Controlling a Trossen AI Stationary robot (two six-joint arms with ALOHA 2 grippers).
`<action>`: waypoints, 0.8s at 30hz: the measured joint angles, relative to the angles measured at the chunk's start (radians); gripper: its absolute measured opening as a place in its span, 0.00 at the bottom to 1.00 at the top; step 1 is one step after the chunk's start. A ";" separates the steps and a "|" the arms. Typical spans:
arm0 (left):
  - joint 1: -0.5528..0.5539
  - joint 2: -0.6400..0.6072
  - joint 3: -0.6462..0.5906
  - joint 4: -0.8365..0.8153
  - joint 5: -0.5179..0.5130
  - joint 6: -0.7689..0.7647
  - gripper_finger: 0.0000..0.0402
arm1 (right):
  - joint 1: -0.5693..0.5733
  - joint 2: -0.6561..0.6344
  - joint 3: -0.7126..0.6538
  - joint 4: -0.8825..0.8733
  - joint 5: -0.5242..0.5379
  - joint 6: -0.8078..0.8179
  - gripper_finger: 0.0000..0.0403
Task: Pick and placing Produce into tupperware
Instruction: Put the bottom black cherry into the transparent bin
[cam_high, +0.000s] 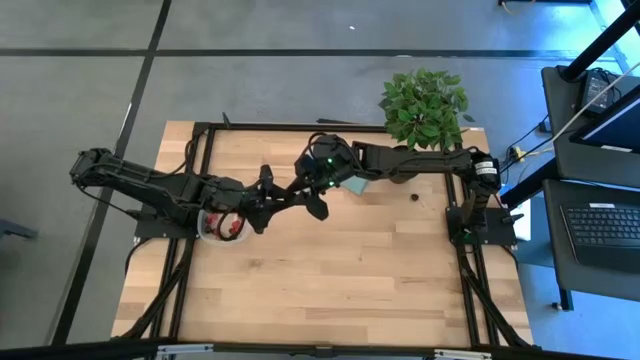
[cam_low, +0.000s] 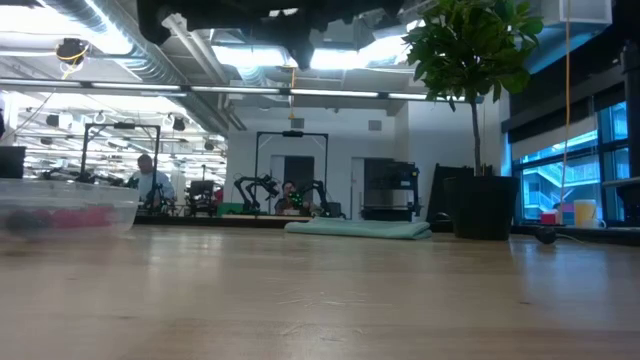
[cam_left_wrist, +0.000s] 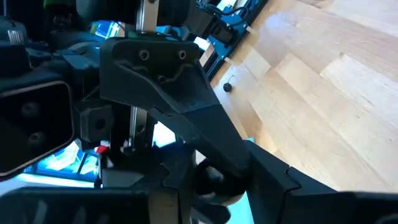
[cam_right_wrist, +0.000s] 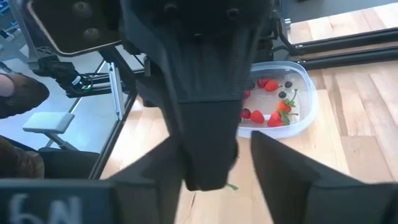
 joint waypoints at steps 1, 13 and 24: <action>0.000 0.000 0.000 0.000 0.000 0.000 0.26 | -0.001 0.000 0.000 -0.003 0.000 0.002 0.46; 0.002 -0.002 0.000 -0.005 -0.026 -0.007 0.26 | 0.002 0.000 0.000 -0.057 -0.019 -0.002 0.63; -0.001 -0.002 0.000 -0.050 -0.056 -0.085 0.26 | 0.013 -0.030 -0.001 -0.277 -0.011 -0.005 0.62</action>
